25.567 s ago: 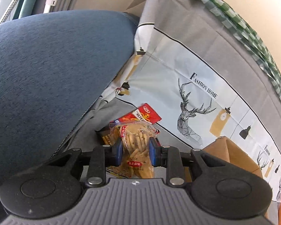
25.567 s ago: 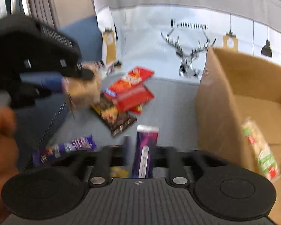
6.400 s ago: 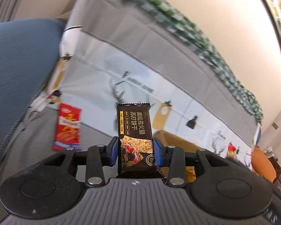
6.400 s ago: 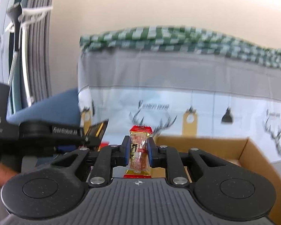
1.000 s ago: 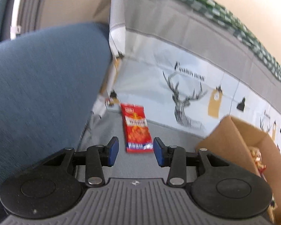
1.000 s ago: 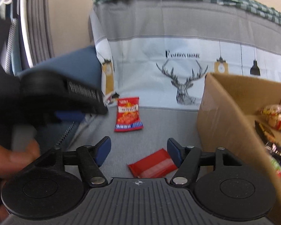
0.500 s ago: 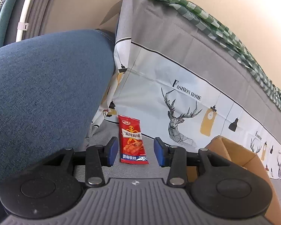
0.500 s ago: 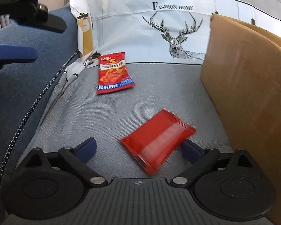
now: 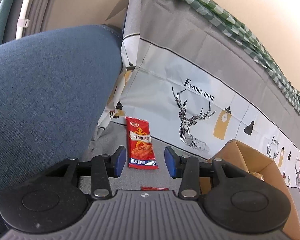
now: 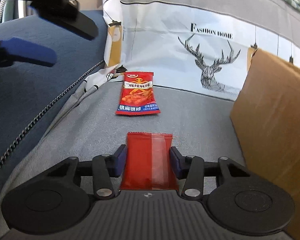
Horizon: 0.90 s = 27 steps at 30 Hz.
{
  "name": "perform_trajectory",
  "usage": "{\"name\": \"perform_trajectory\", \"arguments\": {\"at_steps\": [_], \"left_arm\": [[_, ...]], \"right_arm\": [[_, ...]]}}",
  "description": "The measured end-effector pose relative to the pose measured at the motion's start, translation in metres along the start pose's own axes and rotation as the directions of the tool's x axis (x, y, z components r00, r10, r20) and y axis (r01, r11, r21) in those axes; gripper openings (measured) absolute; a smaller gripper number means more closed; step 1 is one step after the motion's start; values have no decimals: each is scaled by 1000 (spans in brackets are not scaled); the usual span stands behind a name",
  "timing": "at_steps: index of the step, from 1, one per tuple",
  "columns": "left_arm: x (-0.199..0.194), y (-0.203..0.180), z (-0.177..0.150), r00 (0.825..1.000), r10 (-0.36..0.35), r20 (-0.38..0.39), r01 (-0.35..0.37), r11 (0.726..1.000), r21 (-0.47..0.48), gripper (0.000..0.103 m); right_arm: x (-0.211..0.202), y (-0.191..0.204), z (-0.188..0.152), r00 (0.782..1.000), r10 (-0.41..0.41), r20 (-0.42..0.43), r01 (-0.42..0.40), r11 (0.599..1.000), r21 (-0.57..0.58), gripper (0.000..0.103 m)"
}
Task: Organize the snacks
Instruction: 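Grasp the red wrapper pack with the right tool while the left tool grasps the red spicy strip bag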
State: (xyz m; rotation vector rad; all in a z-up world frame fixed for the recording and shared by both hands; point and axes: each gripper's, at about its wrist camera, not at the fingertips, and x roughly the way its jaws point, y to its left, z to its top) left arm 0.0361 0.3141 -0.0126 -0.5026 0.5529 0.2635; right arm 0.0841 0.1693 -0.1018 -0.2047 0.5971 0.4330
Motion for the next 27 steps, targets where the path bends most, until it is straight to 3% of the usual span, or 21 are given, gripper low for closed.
{"name": "perform_trajectory", "arguments": {"at_steps": [10,17,27], "left_arm": [[14,-4,-7,998,16,-65,-16,1000,5,47],[29,-7,-18,994,58,-97,-54,998,45,47],[42,-15,-21,994,92,-55,-90,995,46,47]], "right_arm": [[-31,-14,-9,1000,10,2,-10,999,-34,44],[-37,-13,-18,998,-39,-40,38,998,-41,44],[-35,-19,-22,997,-32,-74,33,999,9,44]]}}
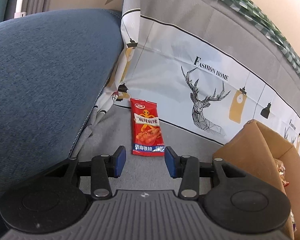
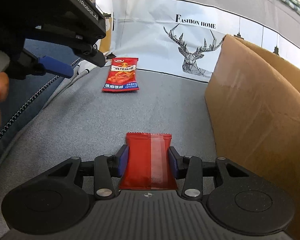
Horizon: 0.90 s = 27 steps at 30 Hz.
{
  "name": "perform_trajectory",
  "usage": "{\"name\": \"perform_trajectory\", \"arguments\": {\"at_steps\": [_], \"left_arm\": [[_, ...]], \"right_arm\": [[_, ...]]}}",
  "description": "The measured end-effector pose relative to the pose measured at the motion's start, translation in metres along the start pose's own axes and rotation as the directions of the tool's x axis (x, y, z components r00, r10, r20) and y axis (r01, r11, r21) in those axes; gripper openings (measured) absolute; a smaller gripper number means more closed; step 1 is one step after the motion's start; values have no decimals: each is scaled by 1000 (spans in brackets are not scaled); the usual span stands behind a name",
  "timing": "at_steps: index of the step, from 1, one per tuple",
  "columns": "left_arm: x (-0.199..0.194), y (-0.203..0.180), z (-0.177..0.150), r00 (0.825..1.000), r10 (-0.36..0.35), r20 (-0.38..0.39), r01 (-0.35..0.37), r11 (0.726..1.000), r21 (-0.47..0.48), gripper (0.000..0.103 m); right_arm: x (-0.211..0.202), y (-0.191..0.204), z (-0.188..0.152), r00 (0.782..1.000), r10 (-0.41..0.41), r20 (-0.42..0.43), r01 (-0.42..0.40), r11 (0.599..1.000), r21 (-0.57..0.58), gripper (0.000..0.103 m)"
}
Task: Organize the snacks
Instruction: 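Grasp the red wrapper pack with the right tool while the left tool grasps the red spicy strip bag, then carry the red wrapper pack and spicy strip bag over the box with both tools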
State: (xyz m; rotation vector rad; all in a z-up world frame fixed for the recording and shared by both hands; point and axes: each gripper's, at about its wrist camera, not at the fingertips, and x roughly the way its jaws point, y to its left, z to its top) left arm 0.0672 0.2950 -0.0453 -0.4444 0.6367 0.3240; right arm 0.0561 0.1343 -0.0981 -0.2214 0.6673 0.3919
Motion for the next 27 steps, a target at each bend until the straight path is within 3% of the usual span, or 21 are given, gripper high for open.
{"name": "perform_trajectory", "arguments": {"at_steps": [3,5,7,11,17,20,21,22,23,25,27], "left_arm": [[12,-4,3,1000,13,13,-13,1000,-18,52],[26,-14,8,999,42,27,-43,999,34,63],[43,-21,14,997,66,38,-69,994,87,84],[78,-20,28,996,91,-2,-90,982,164,85],[126,-19,31,982,155,-106,-137,978,158,91],[133,-31,24,973,213,-87,-188,954,232,87],[132,-36,21,971,228,-74,-201,942,269,79],[129,-40,19,973,222,-59,-195,935,296,59],[125,-44,18,974,222,-53,-194,928,319,53],[118,-49,17,964,260,-49,-226,906,357,49],[106,-49,15,967,248,-67,-209,911,355,47]], "right_arm": [[2,-4,0,1000,15,-15,-15,999,29,44],[2,-5,2,1000,14,-22,-13,999,45,44],[2,-6,1,999,14,-28,-13,998,63,44],[-1,-11,2,999,26,-46,-22,997,80,44],[-1,-15,2,998,31,-59,-26,996,89,44],[0,-14,3,998,31,-61,-25,996,91,44],[0,-14,3,998,32,-61,-26,995,91,44],[0,-14,4,998,33,-62,-27,995,91,44],[0,-15,3,998,34,-62,-28,995,91,44],[-1,-16,4,997,37,-63,-31,995,93,44],[0,-17,5,997,40,-64,-33,995,98,44]]}}
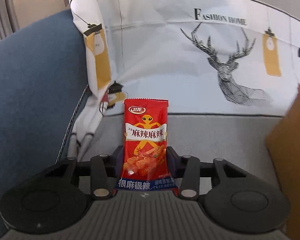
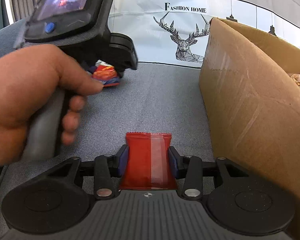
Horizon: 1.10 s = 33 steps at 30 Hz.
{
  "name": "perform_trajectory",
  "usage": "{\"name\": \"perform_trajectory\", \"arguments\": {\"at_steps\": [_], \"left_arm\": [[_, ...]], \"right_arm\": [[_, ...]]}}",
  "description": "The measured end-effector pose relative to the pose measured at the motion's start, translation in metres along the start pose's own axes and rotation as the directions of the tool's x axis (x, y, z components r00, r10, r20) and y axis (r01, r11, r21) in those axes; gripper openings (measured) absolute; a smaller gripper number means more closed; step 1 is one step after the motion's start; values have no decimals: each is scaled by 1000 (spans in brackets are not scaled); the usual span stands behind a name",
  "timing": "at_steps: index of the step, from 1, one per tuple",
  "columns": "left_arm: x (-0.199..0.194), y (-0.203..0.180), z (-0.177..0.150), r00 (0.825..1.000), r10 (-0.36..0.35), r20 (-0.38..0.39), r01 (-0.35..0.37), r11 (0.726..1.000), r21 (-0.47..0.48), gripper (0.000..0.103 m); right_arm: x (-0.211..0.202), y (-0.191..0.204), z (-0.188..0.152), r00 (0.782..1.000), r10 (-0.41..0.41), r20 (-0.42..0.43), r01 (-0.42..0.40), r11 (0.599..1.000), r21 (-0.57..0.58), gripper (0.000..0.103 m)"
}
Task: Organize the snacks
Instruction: 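Carry the red wrapper pack and spicy strip bag over the box with both tools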
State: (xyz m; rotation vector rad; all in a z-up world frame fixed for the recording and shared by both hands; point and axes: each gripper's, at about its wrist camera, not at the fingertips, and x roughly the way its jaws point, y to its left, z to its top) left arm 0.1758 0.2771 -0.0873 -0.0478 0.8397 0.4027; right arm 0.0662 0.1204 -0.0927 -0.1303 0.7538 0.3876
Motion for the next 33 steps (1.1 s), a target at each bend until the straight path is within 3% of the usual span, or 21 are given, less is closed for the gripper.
{"name": "perform_trajectory", "arguments": {"at_steps": [3,10,15,25,33], "left_arm": [[-27,7,-6,1000,-5,2,5,1000,-3,47],[-103,35,-16,998,-58,31,61,990,-131,46],[-149,42,-30,995,-36,97,55,979,-196,46],[-152,45,-25,995,11,104,9,981,-192,46],[-160,37,-22,994,4,108,13,987,-162,46]], "right_arm": [[-2,-1,2,1000,8,2,-8,1000,12,44],[-26,-1,12,998,35,60,-36,999,14,44],[-68,3,28,982,55,182,-48,998,-40,44],[-117,-10,49,927,36,373,1,995,-98,44],[-127,-32,60,913,60,404,-34,997,-71,44]]}}
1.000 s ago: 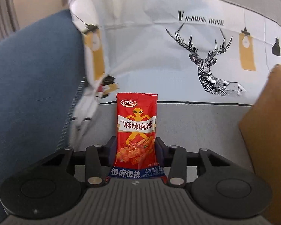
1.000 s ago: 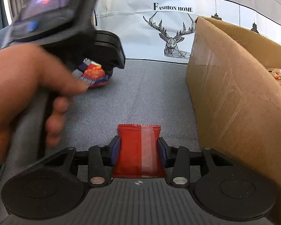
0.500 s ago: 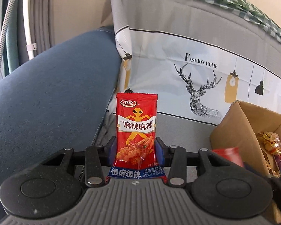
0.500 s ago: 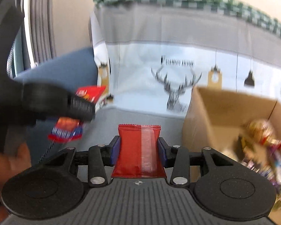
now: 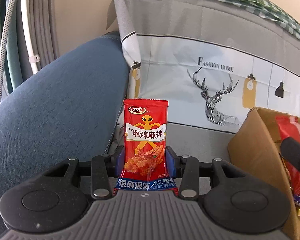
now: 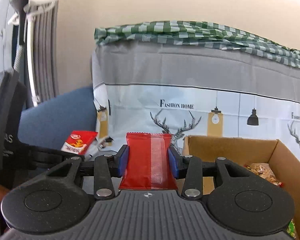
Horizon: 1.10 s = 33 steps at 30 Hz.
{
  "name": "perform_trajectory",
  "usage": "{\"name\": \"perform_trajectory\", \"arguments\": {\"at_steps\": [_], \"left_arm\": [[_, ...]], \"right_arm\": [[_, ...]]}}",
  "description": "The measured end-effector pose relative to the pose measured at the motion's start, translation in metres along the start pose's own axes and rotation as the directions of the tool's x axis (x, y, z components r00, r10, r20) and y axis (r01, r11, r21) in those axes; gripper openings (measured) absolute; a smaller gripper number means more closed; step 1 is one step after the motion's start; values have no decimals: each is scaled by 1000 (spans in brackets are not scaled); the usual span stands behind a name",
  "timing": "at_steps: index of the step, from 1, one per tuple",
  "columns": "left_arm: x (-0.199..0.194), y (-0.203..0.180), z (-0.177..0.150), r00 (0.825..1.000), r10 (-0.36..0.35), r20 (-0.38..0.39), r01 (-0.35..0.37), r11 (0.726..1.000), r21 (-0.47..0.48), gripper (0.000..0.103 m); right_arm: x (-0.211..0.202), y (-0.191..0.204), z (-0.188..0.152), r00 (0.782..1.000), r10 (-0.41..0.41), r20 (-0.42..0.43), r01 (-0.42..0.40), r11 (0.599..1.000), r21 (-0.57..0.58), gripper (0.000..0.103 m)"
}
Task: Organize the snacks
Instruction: 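Carry the red wrapper pack and spicy strip bag over the box with both tools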
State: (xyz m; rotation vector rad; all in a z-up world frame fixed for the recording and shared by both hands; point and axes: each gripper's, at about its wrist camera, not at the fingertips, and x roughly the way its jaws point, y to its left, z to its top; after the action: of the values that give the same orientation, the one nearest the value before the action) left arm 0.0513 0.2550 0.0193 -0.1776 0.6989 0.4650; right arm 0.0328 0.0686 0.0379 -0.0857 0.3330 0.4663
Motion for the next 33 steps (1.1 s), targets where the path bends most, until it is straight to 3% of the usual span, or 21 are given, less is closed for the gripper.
{"name": "perform_trajectory", "arguments": {"at_steps": [4,8,13,17,25,33], "left_arm": [[-12,-13,0,999,-34,25,34,999,10,46],[-34,-34,3,987,-124,101,123,992,14,46],[-61,-71,3,949,-230,217,226,973,44,46],[-76,-100,1,915,-302,268,294,953,71,46],[-83,-147,-5,877,-396,273,379,918,116,46],[-79,-169,-17,866,-441,235,416,897,150,46]], "right_arm": [[-10,-11,8,999,14,45,-14,1000,-2,44],[-26,-30,14,996,4,84,-4,1000,-2,44],[-41,-58,19,991,-35,132,38,999,-16,44],[-47,-87,20,986,-85,146,87,996,-9,44],[-50,-137,6,973,-183,142,187,982,-11,44],[-43,-168,-4,965,-241,106,241,970,14,44]]}}
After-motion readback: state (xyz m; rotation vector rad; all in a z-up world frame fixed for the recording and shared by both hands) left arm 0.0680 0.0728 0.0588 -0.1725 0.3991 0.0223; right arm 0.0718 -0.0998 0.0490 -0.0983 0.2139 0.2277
